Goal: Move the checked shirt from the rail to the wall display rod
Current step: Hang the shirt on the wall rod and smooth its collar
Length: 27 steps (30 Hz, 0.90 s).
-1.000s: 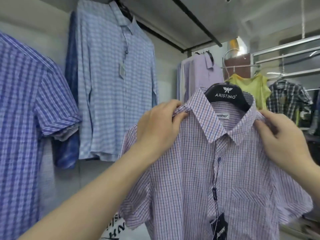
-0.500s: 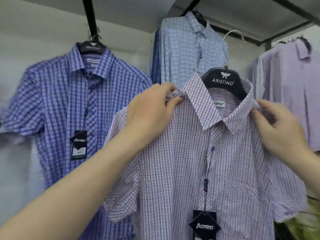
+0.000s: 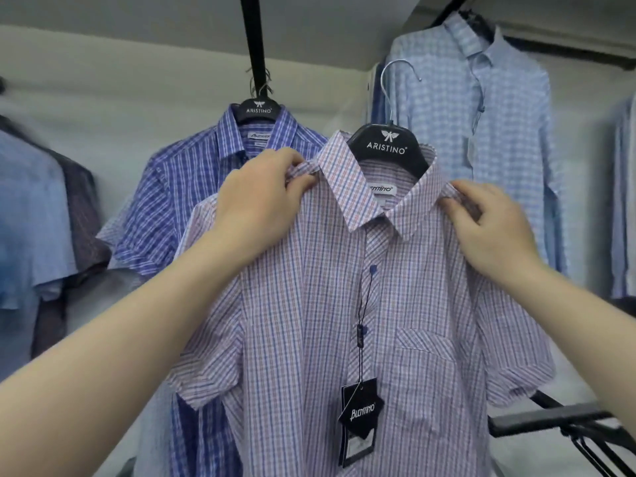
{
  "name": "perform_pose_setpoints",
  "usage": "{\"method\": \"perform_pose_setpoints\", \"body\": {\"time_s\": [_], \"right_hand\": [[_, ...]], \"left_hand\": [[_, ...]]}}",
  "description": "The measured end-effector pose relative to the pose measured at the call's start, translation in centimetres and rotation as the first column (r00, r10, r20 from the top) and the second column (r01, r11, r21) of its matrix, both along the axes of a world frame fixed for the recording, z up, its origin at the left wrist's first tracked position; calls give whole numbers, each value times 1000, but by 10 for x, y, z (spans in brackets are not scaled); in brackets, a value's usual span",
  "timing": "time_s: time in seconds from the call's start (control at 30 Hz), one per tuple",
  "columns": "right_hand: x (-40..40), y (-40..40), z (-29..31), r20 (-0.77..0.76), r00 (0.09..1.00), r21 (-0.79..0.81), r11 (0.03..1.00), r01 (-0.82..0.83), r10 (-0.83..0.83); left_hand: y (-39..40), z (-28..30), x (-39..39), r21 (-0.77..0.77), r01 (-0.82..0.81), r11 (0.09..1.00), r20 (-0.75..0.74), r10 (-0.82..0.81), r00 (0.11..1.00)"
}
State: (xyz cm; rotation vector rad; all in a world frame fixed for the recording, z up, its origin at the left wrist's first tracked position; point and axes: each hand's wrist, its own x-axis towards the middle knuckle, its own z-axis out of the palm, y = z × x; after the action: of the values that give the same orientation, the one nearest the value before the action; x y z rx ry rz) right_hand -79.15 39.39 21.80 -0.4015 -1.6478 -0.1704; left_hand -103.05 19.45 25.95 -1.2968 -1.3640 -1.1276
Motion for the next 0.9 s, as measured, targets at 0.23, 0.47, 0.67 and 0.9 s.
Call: {"method": "perform_pose_setpoints", "body": {"time_s": [0.23, 0.47, 0.67, 0.9], "right_hand": [[-42, 8, 31, 43, 999, 8, 1000, -24, 24], [-74, 10, 63, 84, 996, 12, 999, -43, 42], [-94, -2, 89, 120, 992, 24, 999, -42, 38], [-130, -26, 107, 100, 990, 32, 995, -99, 95]], "left_hand": [[-3, 23, -30, 25, -84, 996, 16, 83, 996], [-8, 44, -46, 35, -189, 981, 31, 188, 982], [-19, 58, -58, 42, -269, 962, 65, 266, 962], [-32, 70, -93, 88, -358, 930, 58, 354, 933]]}}
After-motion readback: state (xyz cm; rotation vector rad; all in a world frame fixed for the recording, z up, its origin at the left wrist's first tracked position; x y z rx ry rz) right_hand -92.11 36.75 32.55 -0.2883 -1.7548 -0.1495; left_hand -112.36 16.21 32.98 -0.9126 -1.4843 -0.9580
